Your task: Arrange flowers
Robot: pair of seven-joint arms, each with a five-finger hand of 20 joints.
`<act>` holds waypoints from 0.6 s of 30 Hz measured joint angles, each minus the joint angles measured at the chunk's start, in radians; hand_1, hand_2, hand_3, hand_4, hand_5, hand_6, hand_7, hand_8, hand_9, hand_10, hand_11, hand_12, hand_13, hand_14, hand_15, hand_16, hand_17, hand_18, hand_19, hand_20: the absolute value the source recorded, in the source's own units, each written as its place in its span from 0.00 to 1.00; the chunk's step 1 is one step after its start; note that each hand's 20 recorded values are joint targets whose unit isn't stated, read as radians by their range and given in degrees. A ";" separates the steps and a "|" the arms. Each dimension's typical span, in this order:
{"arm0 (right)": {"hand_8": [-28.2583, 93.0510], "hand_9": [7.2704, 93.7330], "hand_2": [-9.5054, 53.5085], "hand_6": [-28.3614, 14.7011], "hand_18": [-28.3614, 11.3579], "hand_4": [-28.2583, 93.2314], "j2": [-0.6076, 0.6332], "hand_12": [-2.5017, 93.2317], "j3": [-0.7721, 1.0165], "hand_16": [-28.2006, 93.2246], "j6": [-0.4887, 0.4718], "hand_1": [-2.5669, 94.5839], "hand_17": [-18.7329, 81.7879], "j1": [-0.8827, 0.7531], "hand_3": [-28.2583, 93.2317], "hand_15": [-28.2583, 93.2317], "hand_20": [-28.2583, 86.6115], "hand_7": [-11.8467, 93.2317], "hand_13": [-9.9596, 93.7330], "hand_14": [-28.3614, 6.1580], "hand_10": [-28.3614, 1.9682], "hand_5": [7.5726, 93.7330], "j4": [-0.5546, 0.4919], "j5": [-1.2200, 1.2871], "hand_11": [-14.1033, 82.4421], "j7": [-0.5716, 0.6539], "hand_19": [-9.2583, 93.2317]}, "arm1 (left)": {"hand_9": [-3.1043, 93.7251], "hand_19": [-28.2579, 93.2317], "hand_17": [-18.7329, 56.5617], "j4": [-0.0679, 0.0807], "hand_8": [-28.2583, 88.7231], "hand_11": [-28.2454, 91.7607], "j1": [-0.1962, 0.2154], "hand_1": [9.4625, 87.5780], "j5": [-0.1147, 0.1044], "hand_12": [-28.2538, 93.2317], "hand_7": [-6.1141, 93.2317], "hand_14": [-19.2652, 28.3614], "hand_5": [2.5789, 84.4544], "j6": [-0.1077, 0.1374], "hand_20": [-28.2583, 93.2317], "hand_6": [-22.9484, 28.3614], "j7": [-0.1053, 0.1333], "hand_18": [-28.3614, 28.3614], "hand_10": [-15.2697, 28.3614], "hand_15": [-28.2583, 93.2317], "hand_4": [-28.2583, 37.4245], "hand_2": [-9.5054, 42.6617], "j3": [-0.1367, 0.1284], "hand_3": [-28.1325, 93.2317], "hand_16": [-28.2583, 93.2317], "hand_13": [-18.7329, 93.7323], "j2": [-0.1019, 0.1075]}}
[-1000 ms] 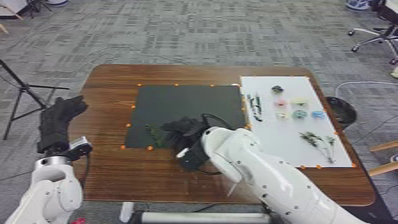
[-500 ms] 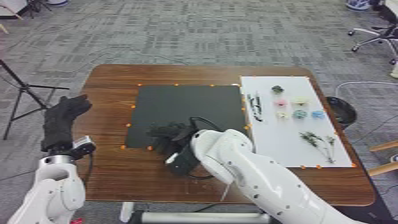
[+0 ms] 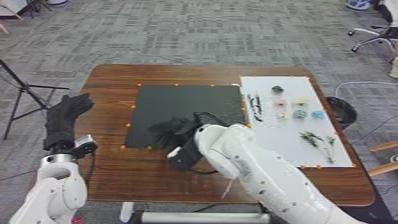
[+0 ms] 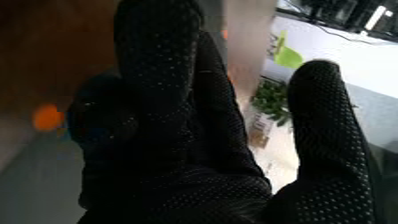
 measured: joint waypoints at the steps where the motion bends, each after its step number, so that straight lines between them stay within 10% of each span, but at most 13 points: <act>1: 0.20 0.75 0.14 0.49 0.39 0.20 0.016 0.19 0.020 0.51 0.000 0.39 0.78 -0.006 0.66 0.56 0.54 0.21 0.95 0.60 0.30 0.68 -0.029 0.009 0.25 -0.008 0.94 | 0.60 0.33 0.41 -0.004 0.18 0.41 0.003 0.10 0.000 0.35 0.22 0.79 0.68 0.000 0.42 0.50 0.000 0.71 0.70 0.43 0.00 0.56 -0.003 0.79 0.25 0.57 0.000; 18: 0.21 0.77 0.00 0.54 0.35 0.17 0.413 0.26 0.545 0.50 0.107 0.42 0.72 -0.325 0.72 0.58 0.59 0.29 0.90 0.62 0.41 0.68 -0.368 -0.603 0.34 -0.281 0.91 | 0.60 0.34 0.42 -0.039 0.18 0.42 0.047 0.19 0.009 0.35 0.22 0.79 0.68 -0.005 0.43 0.51 -0.002 0.71 0.70 0.44 0.00 0.40 -0.045 0.80 0.25 0.57 -0.003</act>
